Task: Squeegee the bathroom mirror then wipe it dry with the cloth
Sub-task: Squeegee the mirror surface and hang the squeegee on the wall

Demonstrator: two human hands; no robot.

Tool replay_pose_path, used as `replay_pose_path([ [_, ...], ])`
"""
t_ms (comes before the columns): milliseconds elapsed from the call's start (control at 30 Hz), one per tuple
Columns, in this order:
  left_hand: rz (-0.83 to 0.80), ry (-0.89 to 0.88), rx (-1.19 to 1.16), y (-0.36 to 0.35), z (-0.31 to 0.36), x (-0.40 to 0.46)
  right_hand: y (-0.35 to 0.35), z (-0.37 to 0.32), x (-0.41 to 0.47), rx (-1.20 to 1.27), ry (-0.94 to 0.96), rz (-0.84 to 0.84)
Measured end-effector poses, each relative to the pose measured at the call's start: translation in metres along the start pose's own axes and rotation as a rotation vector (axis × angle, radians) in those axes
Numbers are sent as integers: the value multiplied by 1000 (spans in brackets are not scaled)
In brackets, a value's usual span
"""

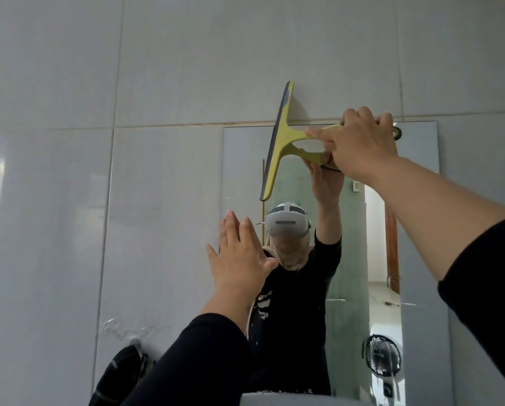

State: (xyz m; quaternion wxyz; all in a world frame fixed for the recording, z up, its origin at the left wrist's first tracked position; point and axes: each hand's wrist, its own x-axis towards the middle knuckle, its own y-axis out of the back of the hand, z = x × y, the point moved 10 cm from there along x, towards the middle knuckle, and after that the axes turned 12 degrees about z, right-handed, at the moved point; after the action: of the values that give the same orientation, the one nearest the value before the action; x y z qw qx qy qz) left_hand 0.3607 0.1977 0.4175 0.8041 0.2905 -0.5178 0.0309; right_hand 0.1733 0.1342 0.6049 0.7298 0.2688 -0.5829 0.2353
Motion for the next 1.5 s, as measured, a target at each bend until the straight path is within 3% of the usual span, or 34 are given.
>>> replay_pose_path([
  [400, 6, 34, 40, -3, 7, 3, 10, 70, -28, -61, -100, -25],
  [833, 81, 27, -196, -16, -3, 3, 9, 142, -69, -115, -270, -162],
  [1167, 116, 1, -229, -19, -3, 4, 6, 168, -107, 9, -451, -147],
  [1500, 119, -1, -222, -19, -4, 5, -13, 120, -152, 331, -768, -34],
])
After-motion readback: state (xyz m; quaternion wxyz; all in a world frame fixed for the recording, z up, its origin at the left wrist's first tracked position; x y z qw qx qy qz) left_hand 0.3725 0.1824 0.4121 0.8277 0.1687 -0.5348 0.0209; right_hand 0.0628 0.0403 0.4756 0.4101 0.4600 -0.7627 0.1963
